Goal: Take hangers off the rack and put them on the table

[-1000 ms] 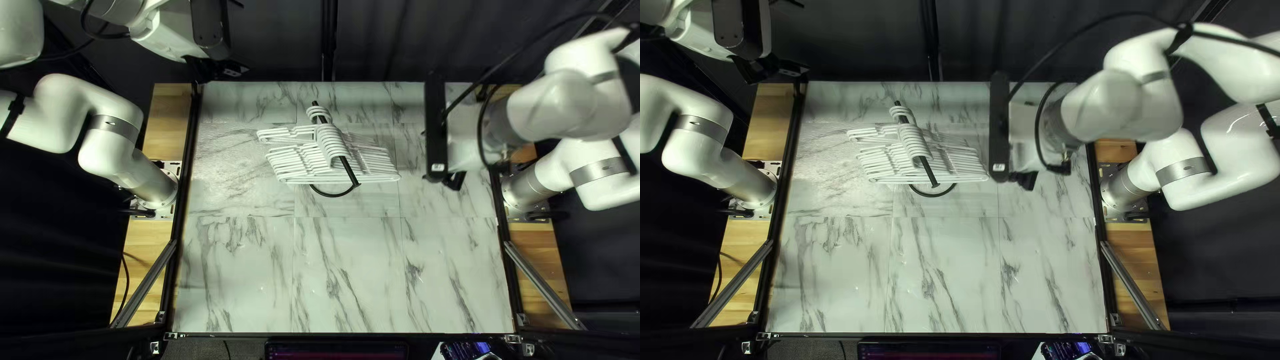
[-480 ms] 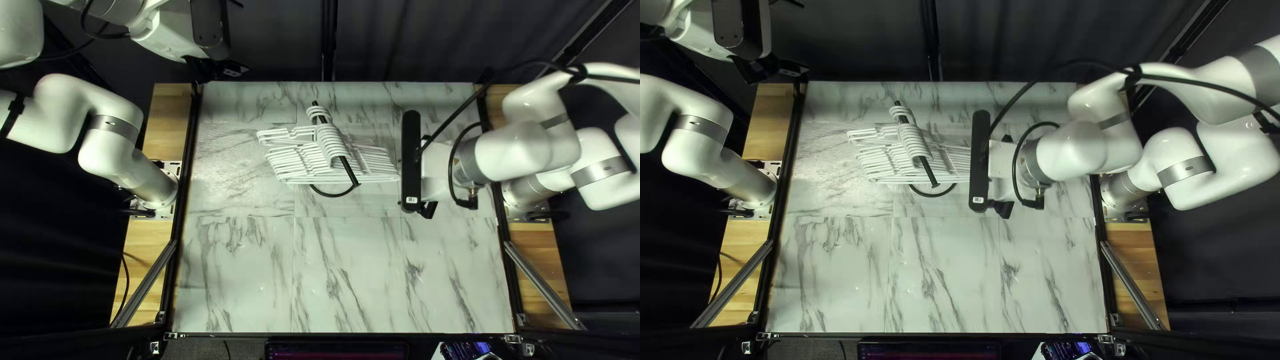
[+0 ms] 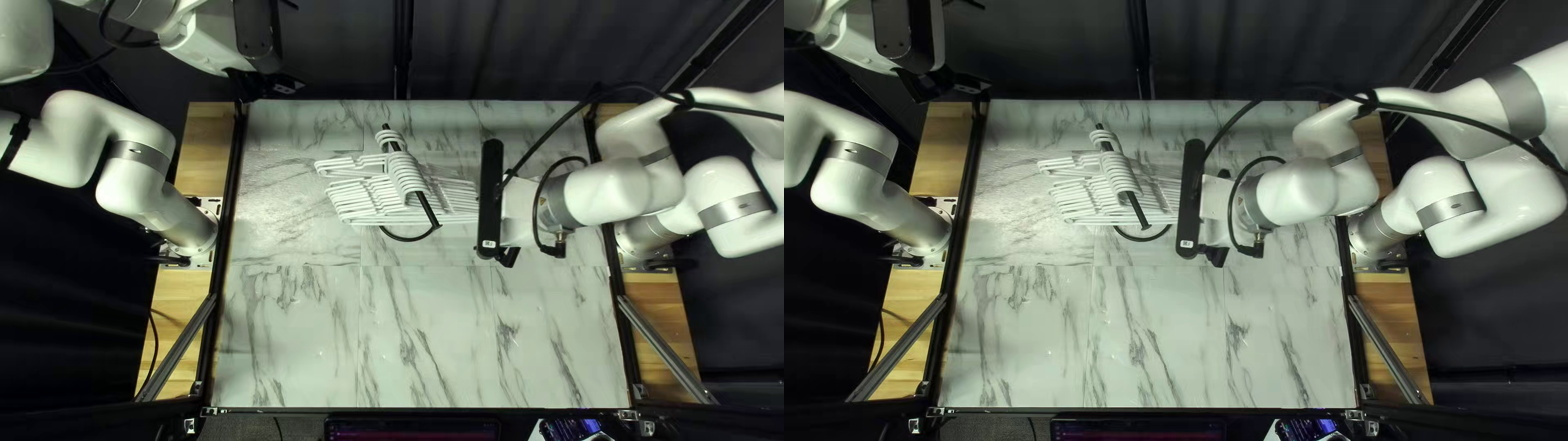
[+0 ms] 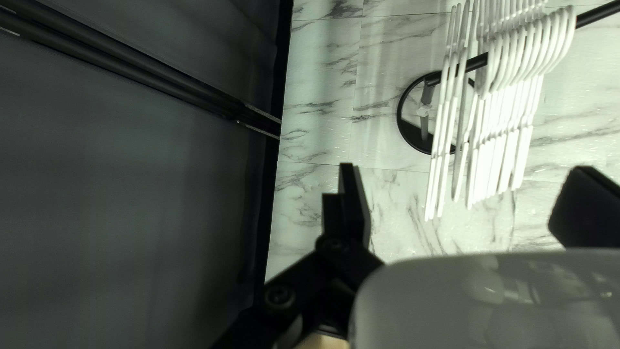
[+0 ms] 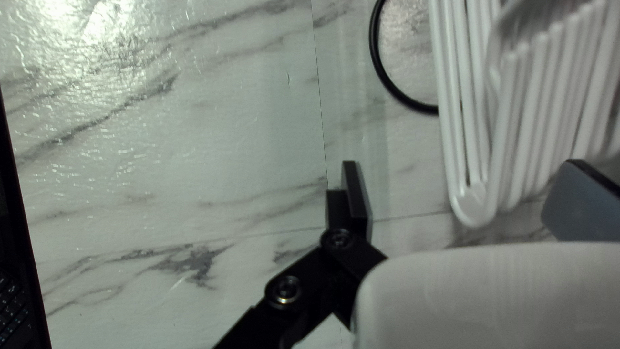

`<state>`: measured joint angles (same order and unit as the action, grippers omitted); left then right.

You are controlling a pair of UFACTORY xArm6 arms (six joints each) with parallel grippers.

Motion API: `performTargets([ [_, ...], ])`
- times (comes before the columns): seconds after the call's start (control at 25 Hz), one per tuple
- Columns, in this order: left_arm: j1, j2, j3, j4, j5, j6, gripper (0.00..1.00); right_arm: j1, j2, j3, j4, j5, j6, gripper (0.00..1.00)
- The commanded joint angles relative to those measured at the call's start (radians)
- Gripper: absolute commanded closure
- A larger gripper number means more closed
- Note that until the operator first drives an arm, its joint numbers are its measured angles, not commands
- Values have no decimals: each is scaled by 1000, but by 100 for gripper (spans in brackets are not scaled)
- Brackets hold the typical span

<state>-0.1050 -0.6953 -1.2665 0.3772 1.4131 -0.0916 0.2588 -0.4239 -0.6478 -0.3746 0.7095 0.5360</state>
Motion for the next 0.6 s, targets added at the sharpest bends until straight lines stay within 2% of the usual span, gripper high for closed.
performTargets([
  [0.04,0,0,0,0,0,0,0,3,28,-10,8,-24,-11,0],
  [0.6,0,0,0,0,0,0,0,13,27,-31,21,5,-14,0],
])
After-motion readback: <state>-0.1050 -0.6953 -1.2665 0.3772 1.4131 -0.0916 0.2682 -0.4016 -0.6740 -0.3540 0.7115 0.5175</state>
